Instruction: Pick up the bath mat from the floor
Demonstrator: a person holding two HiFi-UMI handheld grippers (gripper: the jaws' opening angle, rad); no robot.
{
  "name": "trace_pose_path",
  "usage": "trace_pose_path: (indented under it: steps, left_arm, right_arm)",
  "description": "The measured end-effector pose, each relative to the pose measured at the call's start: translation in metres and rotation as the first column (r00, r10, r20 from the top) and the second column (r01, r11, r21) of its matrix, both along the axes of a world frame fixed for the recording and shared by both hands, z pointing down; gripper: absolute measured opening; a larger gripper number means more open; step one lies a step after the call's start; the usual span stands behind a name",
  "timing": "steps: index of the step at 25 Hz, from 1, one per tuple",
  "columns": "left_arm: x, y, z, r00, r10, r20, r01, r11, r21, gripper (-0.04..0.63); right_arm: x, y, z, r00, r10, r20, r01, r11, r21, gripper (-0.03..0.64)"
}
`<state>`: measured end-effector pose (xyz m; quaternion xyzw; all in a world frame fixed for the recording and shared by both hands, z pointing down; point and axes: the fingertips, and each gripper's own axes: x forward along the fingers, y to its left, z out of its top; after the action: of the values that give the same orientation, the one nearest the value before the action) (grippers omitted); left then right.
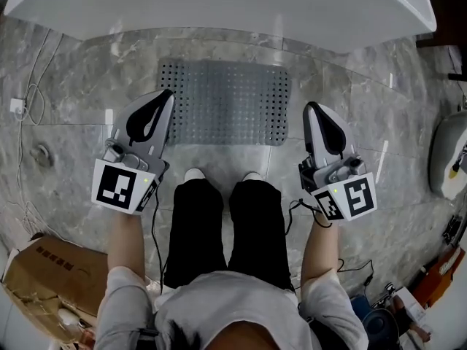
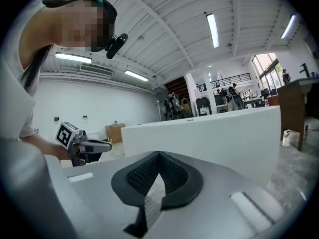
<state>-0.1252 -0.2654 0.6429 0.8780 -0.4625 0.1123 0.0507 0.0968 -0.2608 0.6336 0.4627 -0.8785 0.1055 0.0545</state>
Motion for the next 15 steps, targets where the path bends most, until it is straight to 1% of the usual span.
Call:
trace_pose_path:
  steps: [3, 5, 7, 10, 15]
  left_arm:
    - [0.0, -0.006, 0.087, 1.0, 0.007, 0.027, -0.008, 1.0, 0.006, 0.002]
    - [-0.001, -0.012, 0.141, 1.0, 0.005, 0.014, -0.005, 1.0, 0.001, 0.002]
    - [-0.002, -0.019, 0.183, 1.0, 0.0, 0.004, 0.0, 1.0, 0.003, 0.002]
    - [0.0, -0.022, 0.218, 1.0, 0.008, 0.008, -0.008, 1.0, 0.012, 0.002]
    - [-0.002, -0.018, 0.233, 1.0, 0.01, 0.016, -0.01, 1.0, 0.001, 0.002]
  right_arm:
    - [0.006, -0.006, 0.086, 1.0, 0.011, 0.009, -0.01, 1.0, -0.002, 0.0]
    - [0.01, -0.012, 0.139, 1.0, 0.016, 0.017, -0.016, 1.0, -0.002, 0.0]
    - [0.012, -0.02, 0.18, 1.0, 0.017, 0.009, -0.018, 1.0, 0.007, 0.0]
    - [0.014, -0.025, 0.214, 1.0, 0.02, 0.013, -0.02, 1.0, 0.019, 0.0]
    - [0.018, -0.025, 0.227, 1.0, 0.022, 0.003, -0.022, 1.0, 0.017, 0.0]
